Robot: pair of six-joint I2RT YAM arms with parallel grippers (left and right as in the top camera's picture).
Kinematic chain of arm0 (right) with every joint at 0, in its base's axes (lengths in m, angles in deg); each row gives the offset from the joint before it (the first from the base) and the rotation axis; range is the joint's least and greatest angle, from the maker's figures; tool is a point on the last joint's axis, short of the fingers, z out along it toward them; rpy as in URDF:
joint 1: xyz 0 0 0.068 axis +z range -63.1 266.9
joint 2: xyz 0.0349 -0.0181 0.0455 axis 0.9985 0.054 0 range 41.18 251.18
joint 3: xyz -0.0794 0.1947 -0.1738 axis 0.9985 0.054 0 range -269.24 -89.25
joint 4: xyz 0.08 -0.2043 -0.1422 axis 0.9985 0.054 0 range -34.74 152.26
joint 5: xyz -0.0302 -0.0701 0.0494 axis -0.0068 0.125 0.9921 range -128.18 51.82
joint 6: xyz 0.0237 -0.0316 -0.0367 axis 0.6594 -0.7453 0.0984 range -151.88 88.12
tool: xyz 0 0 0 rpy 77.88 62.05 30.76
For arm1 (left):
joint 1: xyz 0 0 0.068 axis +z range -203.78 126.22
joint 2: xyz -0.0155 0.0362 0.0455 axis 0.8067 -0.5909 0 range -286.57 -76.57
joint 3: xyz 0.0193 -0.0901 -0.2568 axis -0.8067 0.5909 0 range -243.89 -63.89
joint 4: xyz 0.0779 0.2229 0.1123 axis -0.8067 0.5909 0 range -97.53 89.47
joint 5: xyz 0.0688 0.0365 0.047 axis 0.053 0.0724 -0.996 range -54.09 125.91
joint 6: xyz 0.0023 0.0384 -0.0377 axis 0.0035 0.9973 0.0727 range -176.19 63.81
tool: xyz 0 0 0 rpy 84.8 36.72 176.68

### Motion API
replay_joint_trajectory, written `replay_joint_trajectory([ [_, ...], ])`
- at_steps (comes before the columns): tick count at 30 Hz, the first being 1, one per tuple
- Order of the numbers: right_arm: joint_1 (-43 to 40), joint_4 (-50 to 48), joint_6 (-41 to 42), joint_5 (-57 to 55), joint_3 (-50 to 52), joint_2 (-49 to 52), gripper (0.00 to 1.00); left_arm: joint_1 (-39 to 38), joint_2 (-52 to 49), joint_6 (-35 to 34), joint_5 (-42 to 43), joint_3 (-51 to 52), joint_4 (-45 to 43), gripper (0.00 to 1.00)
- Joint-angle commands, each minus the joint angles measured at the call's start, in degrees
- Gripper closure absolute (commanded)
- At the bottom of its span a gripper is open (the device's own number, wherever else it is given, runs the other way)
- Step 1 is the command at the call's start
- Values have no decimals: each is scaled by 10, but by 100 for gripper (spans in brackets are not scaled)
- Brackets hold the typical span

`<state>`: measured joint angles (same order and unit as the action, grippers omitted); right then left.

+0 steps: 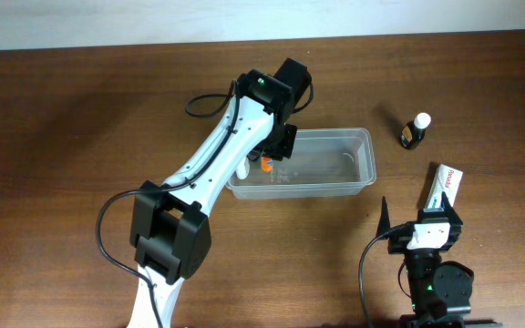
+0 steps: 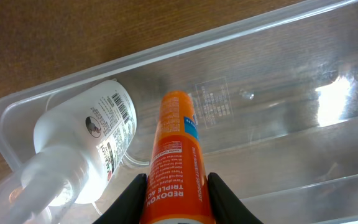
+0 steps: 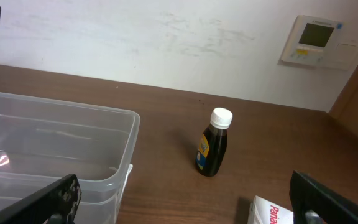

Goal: Pack container
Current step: 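Lower the orange tube upright into the container beside the bottle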

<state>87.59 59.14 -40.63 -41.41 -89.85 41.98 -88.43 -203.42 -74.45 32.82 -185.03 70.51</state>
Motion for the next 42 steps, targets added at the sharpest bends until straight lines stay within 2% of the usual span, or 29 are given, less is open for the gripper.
replay_joint_trajectory([
  [1,4,4,9,-9,3,-4,2,-1,16,-19,-11,3,-3,78],
  [12,4,4,9,-9,3,-4,2,-1,12,-44,-30,10,-10,78],
  [42,4,4,9,-9,3,-4,2,0,12,-51,-34,30,-41,77],
])
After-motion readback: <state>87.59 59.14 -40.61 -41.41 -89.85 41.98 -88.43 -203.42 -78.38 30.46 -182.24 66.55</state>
